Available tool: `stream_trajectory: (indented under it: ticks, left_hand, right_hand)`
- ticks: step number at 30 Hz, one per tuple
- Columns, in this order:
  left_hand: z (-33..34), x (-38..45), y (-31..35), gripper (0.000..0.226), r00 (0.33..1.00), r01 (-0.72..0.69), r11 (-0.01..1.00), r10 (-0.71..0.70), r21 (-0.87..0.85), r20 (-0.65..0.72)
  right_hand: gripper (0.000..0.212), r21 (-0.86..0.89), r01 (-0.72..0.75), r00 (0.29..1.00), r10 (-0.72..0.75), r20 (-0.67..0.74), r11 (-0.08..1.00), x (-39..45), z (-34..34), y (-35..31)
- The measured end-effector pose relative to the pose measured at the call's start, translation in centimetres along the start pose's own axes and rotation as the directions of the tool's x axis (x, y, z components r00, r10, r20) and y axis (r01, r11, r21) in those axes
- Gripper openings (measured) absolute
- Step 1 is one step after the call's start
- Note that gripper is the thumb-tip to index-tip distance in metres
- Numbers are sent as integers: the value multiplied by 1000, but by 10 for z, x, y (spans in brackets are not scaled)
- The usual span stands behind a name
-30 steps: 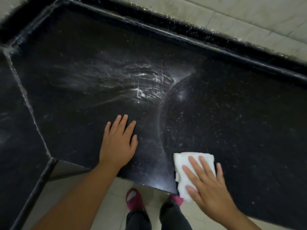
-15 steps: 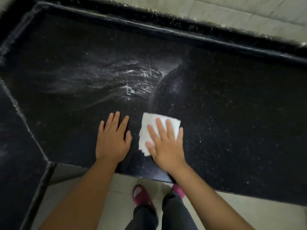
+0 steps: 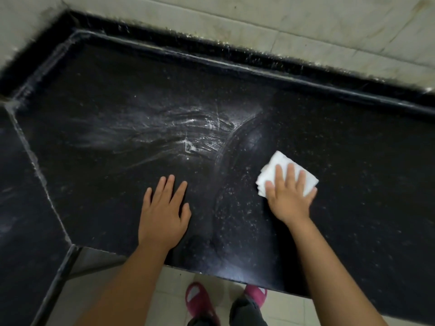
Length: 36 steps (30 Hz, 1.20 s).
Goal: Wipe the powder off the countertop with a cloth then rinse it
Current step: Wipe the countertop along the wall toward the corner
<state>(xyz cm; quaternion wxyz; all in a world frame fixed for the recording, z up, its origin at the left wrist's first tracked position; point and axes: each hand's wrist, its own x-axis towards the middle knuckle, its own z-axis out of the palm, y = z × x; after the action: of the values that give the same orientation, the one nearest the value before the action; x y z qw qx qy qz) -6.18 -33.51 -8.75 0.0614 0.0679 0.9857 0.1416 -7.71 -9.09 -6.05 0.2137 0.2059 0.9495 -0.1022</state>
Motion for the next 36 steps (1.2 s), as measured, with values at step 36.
stream_trajectory:
  ticks: [36]
  left_hand:
    - [-8,-2,9,47,1000,12,1000,-12,-12,6]
  right_hand:
    - [51,-103,347,885,-362,-293,932,-137,107,6]
